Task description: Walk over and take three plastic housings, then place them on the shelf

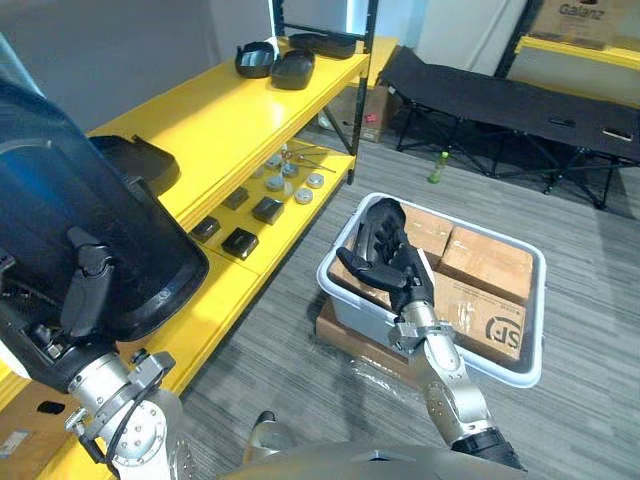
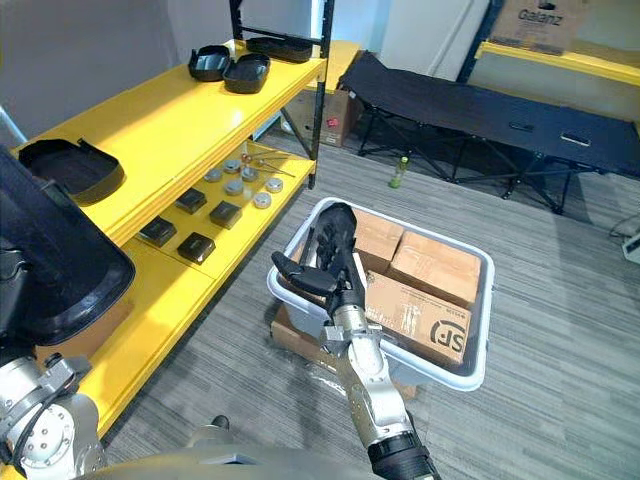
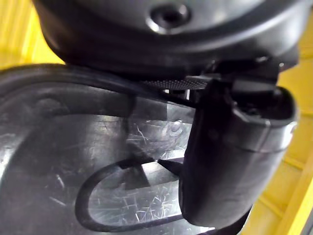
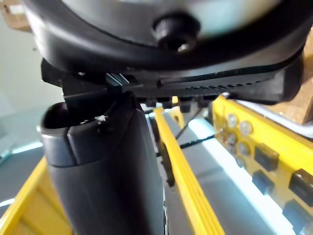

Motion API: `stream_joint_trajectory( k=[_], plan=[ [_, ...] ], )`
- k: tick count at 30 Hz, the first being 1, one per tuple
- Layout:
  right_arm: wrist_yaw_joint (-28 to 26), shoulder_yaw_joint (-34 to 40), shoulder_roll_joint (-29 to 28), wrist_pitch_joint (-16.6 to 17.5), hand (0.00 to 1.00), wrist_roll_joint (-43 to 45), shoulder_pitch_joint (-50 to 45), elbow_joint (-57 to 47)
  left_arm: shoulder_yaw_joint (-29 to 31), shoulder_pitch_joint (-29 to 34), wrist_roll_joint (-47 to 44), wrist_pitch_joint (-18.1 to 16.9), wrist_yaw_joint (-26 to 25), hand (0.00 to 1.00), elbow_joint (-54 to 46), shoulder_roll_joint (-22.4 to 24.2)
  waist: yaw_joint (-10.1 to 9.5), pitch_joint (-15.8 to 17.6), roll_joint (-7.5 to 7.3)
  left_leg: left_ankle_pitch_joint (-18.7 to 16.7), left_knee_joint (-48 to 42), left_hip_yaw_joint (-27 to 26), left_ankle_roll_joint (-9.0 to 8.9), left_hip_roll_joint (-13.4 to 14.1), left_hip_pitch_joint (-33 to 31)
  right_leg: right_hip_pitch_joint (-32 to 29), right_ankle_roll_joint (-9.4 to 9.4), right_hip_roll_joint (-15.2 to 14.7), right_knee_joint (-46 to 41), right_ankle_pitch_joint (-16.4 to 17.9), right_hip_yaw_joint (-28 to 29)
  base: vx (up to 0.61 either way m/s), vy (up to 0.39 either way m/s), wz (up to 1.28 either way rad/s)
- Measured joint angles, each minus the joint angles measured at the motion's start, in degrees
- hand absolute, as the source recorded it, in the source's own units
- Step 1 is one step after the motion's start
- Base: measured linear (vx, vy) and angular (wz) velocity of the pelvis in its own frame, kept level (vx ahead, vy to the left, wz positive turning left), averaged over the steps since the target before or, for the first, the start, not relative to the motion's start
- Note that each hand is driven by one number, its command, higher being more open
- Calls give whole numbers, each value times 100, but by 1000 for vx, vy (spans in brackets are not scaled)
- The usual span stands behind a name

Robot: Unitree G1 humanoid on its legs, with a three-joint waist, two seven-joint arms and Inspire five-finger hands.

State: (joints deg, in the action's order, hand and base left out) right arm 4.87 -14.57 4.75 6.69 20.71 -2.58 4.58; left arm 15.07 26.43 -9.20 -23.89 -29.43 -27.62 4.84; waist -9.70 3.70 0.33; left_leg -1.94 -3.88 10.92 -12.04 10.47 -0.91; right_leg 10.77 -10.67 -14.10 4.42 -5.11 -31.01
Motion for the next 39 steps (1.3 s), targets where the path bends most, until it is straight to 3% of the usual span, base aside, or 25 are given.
stream_joint_trajectory(
  k=[5,8,9,10,12,13,15,21,23,26,30,32,35,37,39],
  plan=[
    [-247,-183,30,-89,100,5,123,176,44,59,-502,-92,557,0,0,30,-99,-14,-26,0,-48,81,1,-17,-35,49,-13,1,-12,42,-80,3,6,9],
    [-511,-182,116,-343,100,49,110,253,-126,23,-865,-103,954,0,9,-16,20,7,-13,180,-119,150,93,-80,-237,239,-13,-33,-229,240,-526,6,-18,66],
    [-541,-159,131,-376,100,41,85,252,-199,-39,-904,-103,1034,0,35,-52,119,24,-13,317,-138,-87,219,-111,-378,278,23,-64,-294,325,-752,-43,-18,166],
    [-559,-63,183,-389,100,23,52,252,-367,-278,-1016,-113,1313,0,119,-139,249,29,-104,467,-52,-668,738,-43,-582,347,67,-72,-415,436,-1229,-38,-21,162],
    [-562,121,298,-386,100,23,14,225,-691,-563,-1165,-234,1637,0,354,-280,319,116,-5,767,-12,-1675,955,325,-845,431,-35,6,-521,487,-1716,-63,11,172],
    [-573,259,397,-345,100,23,-62,221,-935,-585,-1227,-253,1785,0,428,-293,335,195,141,1042,91,-1864,849,366,-873,504,-96,-8,-614,548,-1917,-69,79,133],
    [-622,329,426,-345,100,25,-166,226,-1115,-523,-1242,-293,1894,0,476,-306,272,235,209,1247,146,-1931,571,294,-863,501,-137,-142,-749,638,-1903,-31,159,42],
    [-942,-8,100,4,100,-25,-145,106,-1306,-549,-1677,-324,2308,0,494,-590,239,384,-109,1373,346,-2223,597,62,-841,160,-102,-528,-1078,679,-1511,-5,83,-11],
    [-939,-88,130,112,100,-32,-150,-78,-1562,-548,-1840,-306,2566,0,533,-593,275,384,-122,1501,511,-2099,617,-26,-843,70,27,-554,-1221,880,-1194,-53,31,35],
    [-959,-259,201,403,100,-32,-101,-167,-1770,-543,-1955,-306,2724,0,537,-610,265,404,-89,1697,693,-1963,633,-20,-840,8,-151,-540,-1446,1092,-1110,-84,-30,29],
    [-1199,-469,363,630,100,-23,-114,-177,-1967,-529,-1998,-308,2716,0,580,-613,212,494,43,1785,701,-1824,685,51,-866,-13,-174,-479,-1699,1356,-1113,-132,-39,17],
    [-1297,-586,393,721,100,-28,-109,-178,-1979,-512,-2000,-308,2737,0,580,-614,201,564,20,1720,580,-1740,737,48,-930,-14,-168,-478,-1794,1469,-1080,-109,2,19],
    [-1301,-768,392,890,100,-12,-11,-284,-1963,-512,-1995,-315,2742,0,580,-691,71,734,-55,1271,-348,-1560,671,78,-1391,-14,-155,-500,-1931,1509,-1058,-45,31,10],
    [-1299,-920,392,941,100,-2,258,-291,-1820,-501,-1979,-321,2740,0,576,-715,-114,865,-41,600,-1514,-1497,648,169,-1727,81,-234,-558,-2081,1575,-931,-9,75,-18],
    [-1296,-991,382,1003,100,-14,413,-291,-1622,-493,-1976,-340,2747,0,543,-717,-175,883,-1,46,-2327,-1422,679,199,-1940,257,-327,-603,-2153,1661,-925,39,137,-4]
  ],
)
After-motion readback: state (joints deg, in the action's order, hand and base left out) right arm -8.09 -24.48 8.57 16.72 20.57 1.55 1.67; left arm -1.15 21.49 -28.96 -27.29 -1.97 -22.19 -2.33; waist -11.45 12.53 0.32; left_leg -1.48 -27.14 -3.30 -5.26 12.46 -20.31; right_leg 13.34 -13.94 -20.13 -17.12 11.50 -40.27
